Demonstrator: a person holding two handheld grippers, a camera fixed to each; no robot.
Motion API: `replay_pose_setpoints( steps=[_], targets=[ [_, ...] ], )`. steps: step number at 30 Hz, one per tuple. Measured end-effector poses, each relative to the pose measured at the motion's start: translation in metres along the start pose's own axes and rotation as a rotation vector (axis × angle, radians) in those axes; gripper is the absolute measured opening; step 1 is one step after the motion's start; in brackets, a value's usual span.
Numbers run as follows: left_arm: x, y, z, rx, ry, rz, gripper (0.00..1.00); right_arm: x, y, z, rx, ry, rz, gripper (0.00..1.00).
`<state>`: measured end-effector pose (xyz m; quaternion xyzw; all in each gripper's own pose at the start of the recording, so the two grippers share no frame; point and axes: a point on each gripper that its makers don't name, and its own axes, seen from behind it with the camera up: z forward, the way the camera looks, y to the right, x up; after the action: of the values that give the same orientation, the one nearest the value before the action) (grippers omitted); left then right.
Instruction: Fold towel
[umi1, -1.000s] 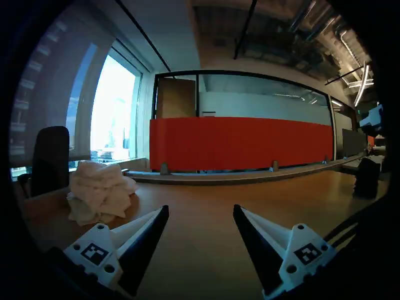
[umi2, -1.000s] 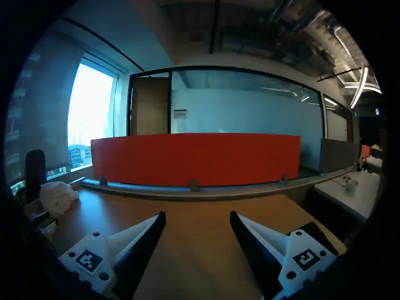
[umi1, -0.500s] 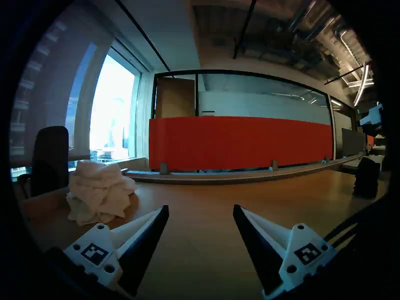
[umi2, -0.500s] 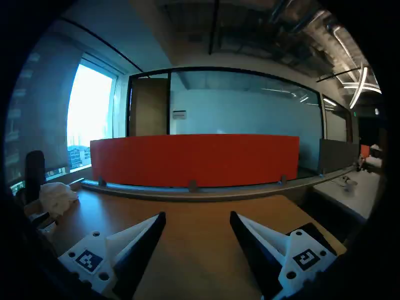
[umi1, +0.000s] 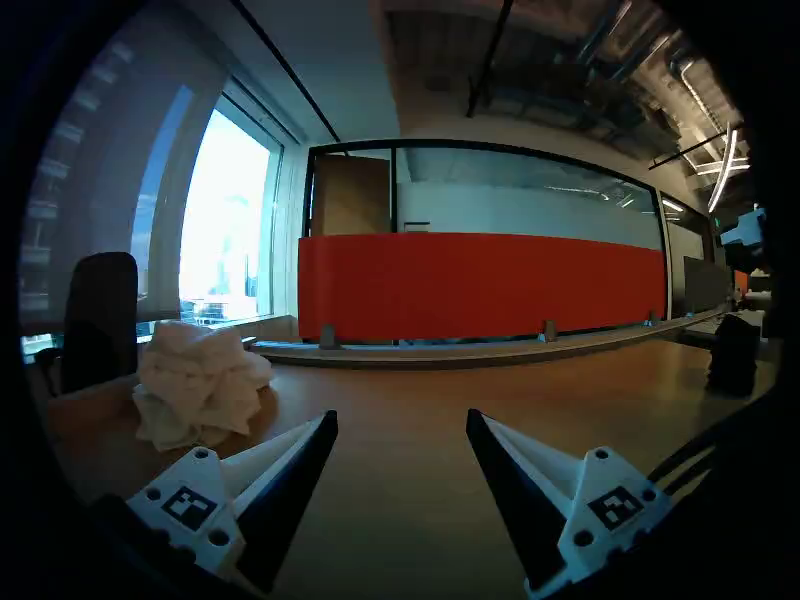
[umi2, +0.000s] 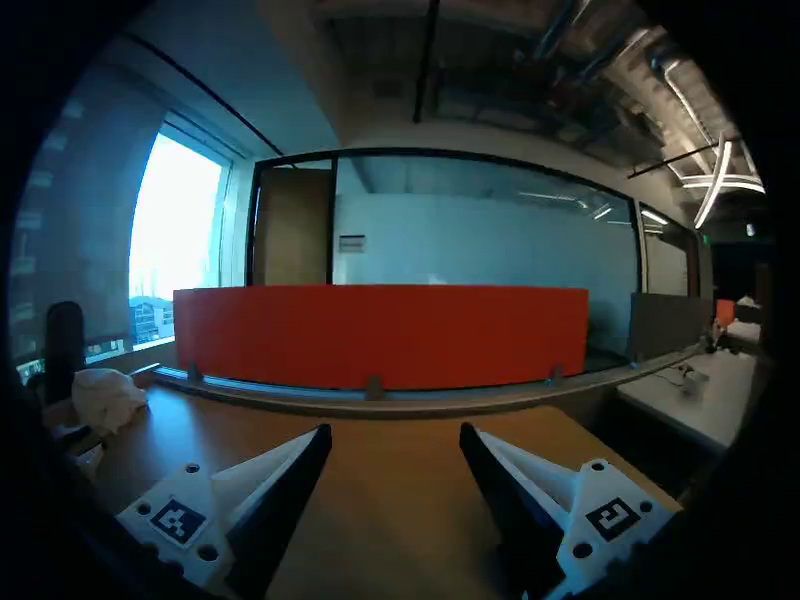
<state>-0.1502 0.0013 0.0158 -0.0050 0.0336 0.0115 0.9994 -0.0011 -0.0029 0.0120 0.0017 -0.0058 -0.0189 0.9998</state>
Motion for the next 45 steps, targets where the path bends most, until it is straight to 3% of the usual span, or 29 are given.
replay_pose_setpoints(
  steps=[9, 18, 30, 39, 45],
  targets=[
    [-0.003, 0.000, 0.001, 0.000, 0.001, 0.000, 0.96, -0.007, 0.018, 0.004, -0.044, 0.032, -0.003, 0.99],
    [-0.004, 0.001, 0.001, 0.000, 0.001, 0.000, 0.96, -0.046, 0.025, 0.003, -0.035, 0.045, 0.031, 0.99],
    [-0.004, 0.001, 0.001, 0.000, 0.001, -0.001, 0.96, -0.099, 0.033, 0.006, -0.043, 0.049, 0.007, 0.99],
    [-0.004, 0.001, 0.001, 0.000, 0.001, 0.000, 0.95, -0.117, 0.031, 0.008, -0.032, 0.059, 0.034, 0.99],
    [-0.004, 0.001, 0.001, 0.000, 0.001, 0.000, 0.96, -0.137, 0.035, 0.009, -0.044, 0.024, 0.042, 0.99]
  ],
)
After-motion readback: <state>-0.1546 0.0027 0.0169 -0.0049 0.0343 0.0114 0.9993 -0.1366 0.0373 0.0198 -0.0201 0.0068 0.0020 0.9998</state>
